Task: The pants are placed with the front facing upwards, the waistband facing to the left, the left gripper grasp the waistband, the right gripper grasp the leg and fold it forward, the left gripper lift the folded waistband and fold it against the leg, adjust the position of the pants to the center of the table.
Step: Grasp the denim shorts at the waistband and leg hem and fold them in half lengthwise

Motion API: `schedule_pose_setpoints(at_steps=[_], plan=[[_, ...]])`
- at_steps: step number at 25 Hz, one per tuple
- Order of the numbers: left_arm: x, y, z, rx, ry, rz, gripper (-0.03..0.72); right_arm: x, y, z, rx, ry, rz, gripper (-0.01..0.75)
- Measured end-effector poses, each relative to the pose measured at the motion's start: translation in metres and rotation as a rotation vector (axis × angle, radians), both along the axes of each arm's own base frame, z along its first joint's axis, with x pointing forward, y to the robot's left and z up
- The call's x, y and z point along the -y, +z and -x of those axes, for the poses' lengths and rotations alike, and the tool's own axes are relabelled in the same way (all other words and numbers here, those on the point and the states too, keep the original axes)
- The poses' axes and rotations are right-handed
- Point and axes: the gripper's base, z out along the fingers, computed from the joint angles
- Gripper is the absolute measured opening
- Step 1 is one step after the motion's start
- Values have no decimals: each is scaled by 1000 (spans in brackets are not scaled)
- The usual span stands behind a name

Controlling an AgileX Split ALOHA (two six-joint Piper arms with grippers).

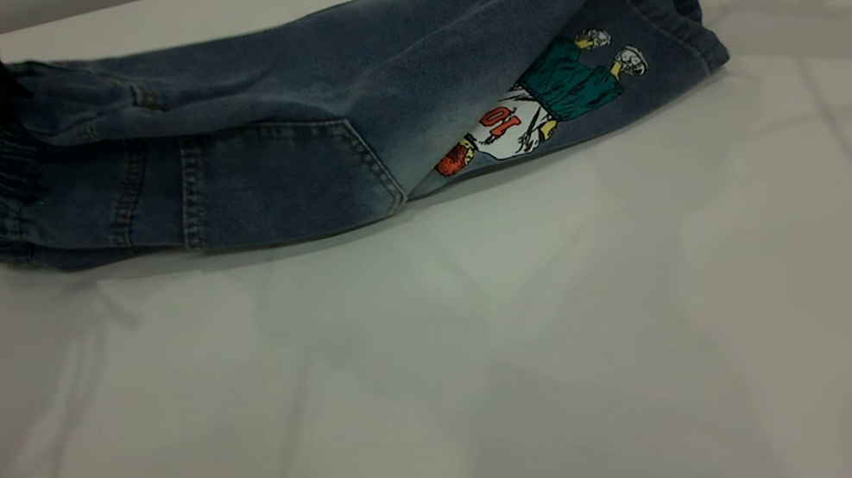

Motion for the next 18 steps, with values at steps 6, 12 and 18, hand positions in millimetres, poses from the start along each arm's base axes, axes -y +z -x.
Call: schedule_pose_setpoints(at_steps=[6,12,18], plan=[[-3,2,-9,110,80,81,64,0,11,-11,39,-58,-41,30],[-10,-8,-17,150,160,126,64,0,10,-22,56,-117,-68,30],[-12,-28,-34,169,181,126,64,-5,-15,-33,24,-166,-97,30]])
